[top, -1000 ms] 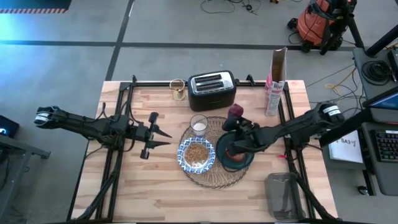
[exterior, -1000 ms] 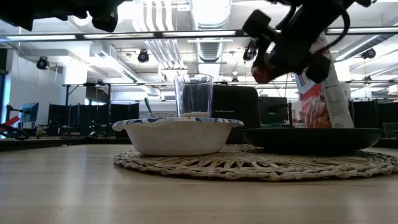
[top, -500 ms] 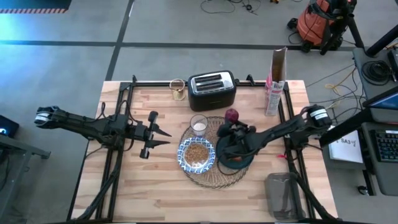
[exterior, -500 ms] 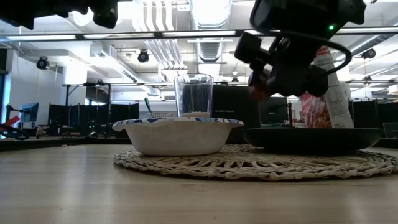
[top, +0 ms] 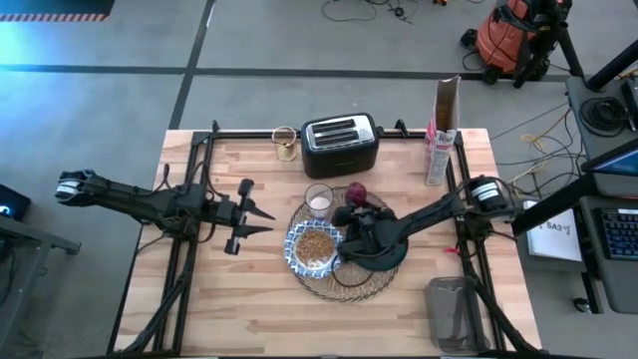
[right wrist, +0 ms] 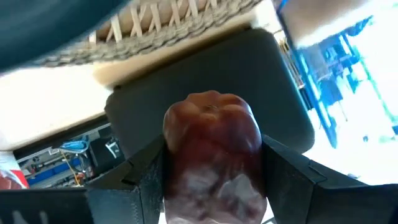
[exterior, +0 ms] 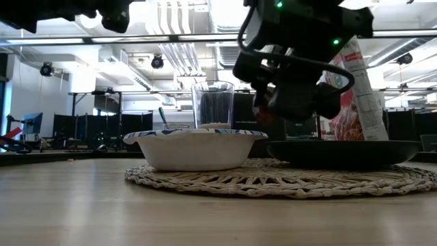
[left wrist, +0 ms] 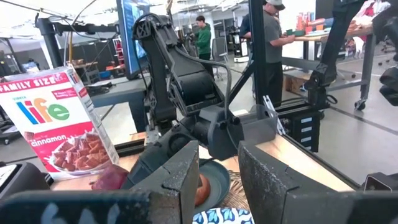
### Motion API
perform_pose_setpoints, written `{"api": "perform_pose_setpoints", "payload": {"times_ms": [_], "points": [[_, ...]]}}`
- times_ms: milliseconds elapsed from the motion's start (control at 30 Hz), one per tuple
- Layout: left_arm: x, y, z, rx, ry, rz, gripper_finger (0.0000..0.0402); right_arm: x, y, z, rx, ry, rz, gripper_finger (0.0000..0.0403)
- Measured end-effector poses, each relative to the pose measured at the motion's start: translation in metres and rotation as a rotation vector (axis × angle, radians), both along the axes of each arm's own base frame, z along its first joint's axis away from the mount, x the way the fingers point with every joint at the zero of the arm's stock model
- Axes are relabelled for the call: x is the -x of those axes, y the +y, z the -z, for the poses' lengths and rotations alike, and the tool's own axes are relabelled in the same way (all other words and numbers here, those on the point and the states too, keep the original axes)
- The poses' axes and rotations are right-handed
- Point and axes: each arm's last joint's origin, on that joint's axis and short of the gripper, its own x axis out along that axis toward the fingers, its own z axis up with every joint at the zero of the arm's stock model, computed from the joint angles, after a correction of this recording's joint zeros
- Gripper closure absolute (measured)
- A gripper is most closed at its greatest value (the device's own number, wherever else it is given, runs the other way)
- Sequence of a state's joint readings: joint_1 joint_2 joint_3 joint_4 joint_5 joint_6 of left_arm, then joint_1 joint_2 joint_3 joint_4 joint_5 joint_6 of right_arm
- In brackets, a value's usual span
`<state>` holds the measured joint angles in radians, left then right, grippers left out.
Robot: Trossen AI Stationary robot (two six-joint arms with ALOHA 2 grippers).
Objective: Arrange a breakfast setting
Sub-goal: Put the apple on the top of the brown place mat
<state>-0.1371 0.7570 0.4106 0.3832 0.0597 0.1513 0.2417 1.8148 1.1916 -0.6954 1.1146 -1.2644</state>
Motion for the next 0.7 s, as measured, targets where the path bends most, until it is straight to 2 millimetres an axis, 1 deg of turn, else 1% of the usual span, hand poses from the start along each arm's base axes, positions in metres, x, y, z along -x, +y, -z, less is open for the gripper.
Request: {"api": "perform_pose_setpoints", "payload": {"times_ms": [200,400,500,567,700], "points": [[-0.003,0.0,0.007,-0.005,0.033,0.0,0.0306,-0.008,0.002,0.01,-0.01,0.029,-0.002,0.0202],[-0.011,-0.002,0.018,-0.014,0.097,0.0,0.0306,-0.007,0.003,0.014,-0.085,0.059,-0.017,0.0202],[-0.015,-0.002,0.022,-0.017,0.112,0.0,0.0306,-0.007,0.004,0.014,-0.093,0.059,-0.019,0.0201],[-0.016,-0.002,0.021,-0.027,0.115,0.0,0.0306,-0.007,0.004,0.014,-0.115,0.063,-0.022,0.0197],[-0.019,-0.003,0.011,-0.039,0.083,0.001,0.0306,-0.008,0.005,0.016,-0.192,0.078,-0.033,0.0192]]}}
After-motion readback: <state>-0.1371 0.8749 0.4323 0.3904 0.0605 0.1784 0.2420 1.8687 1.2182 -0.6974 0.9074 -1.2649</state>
